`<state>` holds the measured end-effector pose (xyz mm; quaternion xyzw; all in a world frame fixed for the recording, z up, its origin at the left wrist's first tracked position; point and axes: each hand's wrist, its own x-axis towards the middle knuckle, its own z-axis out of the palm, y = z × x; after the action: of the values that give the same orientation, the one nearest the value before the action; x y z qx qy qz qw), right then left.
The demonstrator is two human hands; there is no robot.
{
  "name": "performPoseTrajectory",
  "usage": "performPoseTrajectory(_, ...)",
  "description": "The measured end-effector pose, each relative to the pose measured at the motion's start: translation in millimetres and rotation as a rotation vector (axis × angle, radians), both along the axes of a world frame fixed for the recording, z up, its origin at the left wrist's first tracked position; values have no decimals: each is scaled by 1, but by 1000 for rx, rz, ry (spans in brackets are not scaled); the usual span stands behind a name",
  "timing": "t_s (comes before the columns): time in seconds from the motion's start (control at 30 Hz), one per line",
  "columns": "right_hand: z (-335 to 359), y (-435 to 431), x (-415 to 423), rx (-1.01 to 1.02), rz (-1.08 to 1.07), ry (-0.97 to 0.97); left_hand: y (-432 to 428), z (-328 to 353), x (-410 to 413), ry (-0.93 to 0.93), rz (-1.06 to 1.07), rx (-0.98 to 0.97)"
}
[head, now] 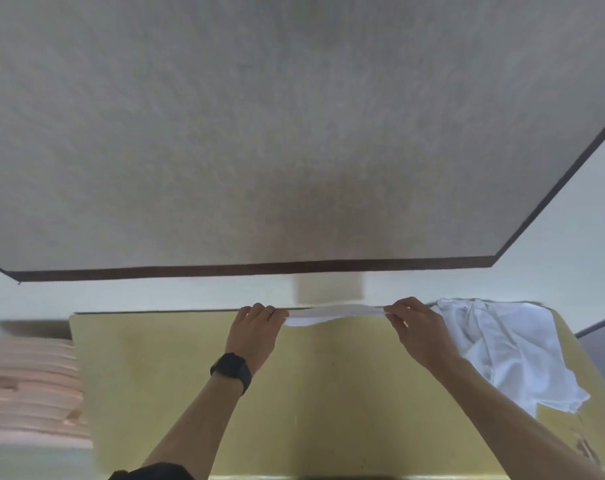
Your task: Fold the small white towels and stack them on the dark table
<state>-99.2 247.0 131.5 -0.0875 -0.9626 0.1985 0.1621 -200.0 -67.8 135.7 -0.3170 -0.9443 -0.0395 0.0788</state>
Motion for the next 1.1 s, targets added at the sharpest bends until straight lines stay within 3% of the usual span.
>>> performPoseTrajectory(0.3,-107,-29,116,-124,-22,-634,-30,-122,108,-331,-57,-110)
performPoseTrajectory(0.5,-148,-47,189,-171,0,-831,-46,-162,175,-491,-99,-194)
performPoseTrajectory(0.67,-153,-45,198,-248,-37,-836,-46,-167,182,-552,-51,-130)
performPoseTrajectory(0.73,-152,-42,181,-314,-88,-787,-37,-164,168,-590,56,-8)
performPoseTrajectory(0.87,-147,-31,129,-535,-266,-653,-12,-152,117,-841,381,299)
performPoseTrajectory(0.97,-153,-23,89,-718,-380,-586,2,-162,82,-867,545,510)
performPoseTrajectory(1.1,-175,-20,54,-788,-468,-494,9,-186,54,-880,660,616)
